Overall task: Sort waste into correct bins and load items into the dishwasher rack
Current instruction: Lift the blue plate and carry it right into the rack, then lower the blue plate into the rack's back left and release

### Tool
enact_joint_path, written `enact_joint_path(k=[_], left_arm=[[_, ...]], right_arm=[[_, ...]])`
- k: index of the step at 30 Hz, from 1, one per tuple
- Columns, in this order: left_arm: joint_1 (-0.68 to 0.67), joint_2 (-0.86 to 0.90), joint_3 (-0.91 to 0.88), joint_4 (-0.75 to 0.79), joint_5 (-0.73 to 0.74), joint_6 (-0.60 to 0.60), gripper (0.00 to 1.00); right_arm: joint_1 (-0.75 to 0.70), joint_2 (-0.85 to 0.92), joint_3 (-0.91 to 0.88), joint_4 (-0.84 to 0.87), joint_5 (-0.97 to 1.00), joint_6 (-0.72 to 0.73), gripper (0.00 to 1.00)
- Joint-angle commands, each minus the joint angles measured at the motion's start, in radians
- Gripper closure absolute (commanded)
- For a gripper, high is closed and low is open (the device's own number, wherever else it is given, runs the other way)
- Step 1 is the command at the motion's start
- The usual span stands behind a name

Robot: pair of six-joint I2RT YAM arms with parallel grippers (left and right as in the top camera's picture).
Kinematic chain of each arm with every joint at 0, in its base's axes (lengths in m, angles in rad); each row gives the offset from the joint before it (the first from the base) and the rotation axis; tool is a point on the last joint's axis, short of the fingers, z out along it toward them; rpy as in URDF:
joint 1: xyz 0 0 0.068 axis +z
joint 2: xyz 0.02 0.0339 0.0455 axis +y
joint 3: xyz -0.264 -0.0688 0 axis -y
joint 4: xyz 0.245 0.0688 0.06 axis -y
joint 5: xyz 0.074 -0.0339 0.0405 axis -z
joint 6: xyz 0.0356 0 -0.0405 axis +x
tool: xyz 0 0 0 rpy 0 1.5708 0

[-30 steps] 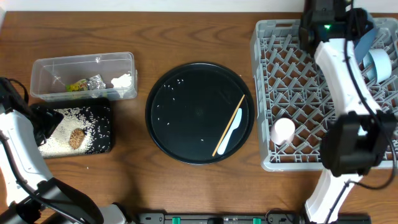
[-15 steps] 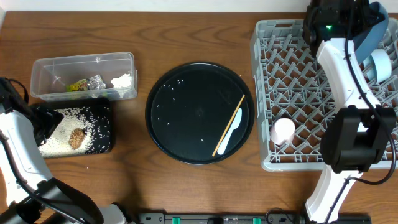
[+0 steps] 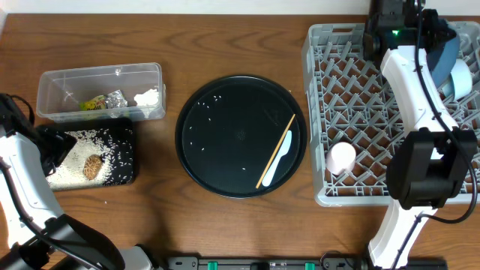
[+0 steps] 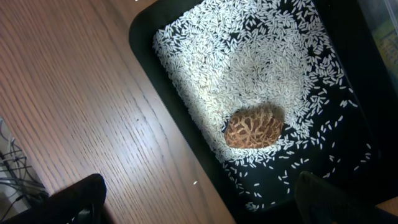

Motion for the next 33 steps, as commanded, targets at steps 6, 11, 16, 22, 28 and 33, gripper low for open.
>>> enact_joint_path(k=[6,11,16,22,28,33], left_arm=[[0.003,-0.006,0.000,-0.003,-0.019,-0.006,0.02],[0.003,-0.006,0.000,-0.003,-0.019,-0.006,0.02],[0.003,-0.006,0.000,-0.003,-0.019,-0.006,0.02],[0.003,-0.006,0.000,-0.003,-0.019,-0.006,0.02],[0.003,-0.006,0.000,-0.003,-0.019,-0.006,0.02],[0.003,-0.006,0.000,-0.003,-0.019,-0.006,0.02]], right_arm=[[0.053,-0.003,0.000,-0.075,-0.153,0.124,0.99],[0.113,-0.002,0.000,-0.072,-0.212,0.124,0.99],[0.171,-0.003,0.000,-0.072,-0.262,0.151,0.99],[0.235,-0.003,0.000,-0.081,-0.325,0.198,0.93],[0.278,-0.003,0.000,-0.071,-0.327,0.204,0.33],[0.285,-0.013,0.000,-0.086,-0.328,0.312,0.28]])
